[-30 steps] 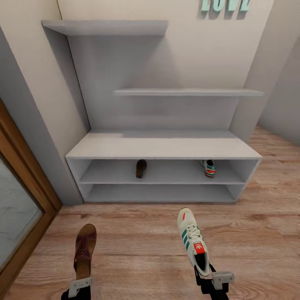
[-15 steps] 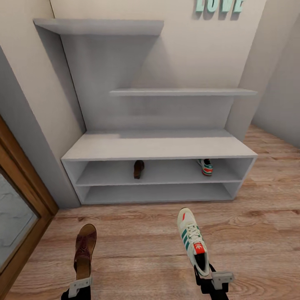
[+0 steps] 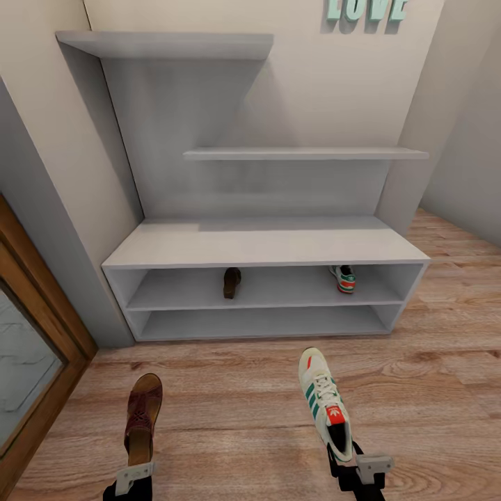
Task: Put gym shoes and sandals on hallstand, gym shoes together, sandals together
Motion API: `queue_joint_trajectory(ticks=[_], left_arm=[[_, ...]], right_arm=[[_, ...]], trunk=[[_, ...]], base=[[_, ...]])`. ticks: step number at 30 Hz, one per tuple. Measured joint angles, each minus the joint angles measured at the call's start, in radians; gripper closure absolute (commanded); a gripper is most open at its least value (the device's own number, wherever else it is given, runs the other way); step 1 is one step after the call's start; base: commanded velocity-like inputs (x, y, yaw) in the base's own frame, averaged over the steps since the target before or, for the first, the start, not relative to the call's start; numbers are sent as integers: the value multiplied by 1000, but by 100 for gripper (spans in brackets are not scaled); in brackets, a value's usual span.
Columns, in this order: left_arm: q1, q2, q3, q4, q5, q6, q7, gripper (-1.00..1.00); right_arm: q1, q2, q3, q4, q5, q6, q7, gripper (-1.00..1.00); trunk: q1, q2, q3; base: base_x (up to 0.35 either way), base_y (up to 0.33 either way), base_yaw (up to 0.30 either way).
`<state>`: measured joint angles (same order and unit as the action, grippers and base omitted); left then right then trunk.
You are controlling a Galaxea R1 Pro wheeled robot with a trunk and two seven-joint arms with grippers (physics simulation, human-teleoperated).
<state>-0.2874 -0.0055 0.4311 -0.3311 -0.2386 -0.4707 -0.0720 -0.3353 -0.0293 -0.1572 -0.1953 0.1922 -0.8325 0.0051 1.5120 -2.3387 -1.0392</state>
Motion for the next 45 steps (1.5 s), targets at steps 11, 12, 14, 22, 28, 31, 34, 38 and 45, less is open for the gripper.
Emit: queue_joint_trajectory(ticks=[11, 12, 14, 22, 28, 31, 34, 38, 45], left_arm=[[-44, -1, -8, -12, -3, 82, -1, 100], [-56, -1, -8, -13, -3, 100, -1, 100], [-94, 0, -9, -14, -3, 158, -2, 100], [-249, 3, -11, -18, -20, 344, -4, 100], [-377, 2, -9, -15, -71, 498, -2, 100], [-440, 2, -9, -14, -85, 577, -2, 100], [-522, 2, -9, -13, -89, 669, -3, 100], [-602, -3, -33, -13, -89, 776, -11, 100], [-603, 1, -85, -15, -88, 789, -24, 100]], right_arm=[[0, -45, -5, 43, -5, 4, -2, 100], [0, -51, -9, 44, -7, 4, -3, 100], [0, -66, -11, 47, -8, 5, -3, 100], [0, -102, -127, 50, -9, 111, -3, 100], [0, -139, -254, 48, -9, 219, -1, 100], [0, -158, -274, 49, -8, 237, 0, 100], [0, -170, -281, 49, -7, 244, 0, 100], [0, -169, -285, 46, -8, 245, 1, 100], [0, -170, -291, 45, -8, 247, -2, 100]], trunk=[[0, 0, 0], [0, 0, 0], [0, 0, 0], [0, 0, 0], [0, 0, 0], [0, 0, 0], [0, 0, 0], [0, 0, 0], [0, 0, 0]], base=[[0, 0, 0], [0, 0, 0], [0, 0, 0], [0, 0, 0], [0, 0, 0], [0, 0, 0], [0, 0, 0], [0, 0, 0], [0, 0, 0]])
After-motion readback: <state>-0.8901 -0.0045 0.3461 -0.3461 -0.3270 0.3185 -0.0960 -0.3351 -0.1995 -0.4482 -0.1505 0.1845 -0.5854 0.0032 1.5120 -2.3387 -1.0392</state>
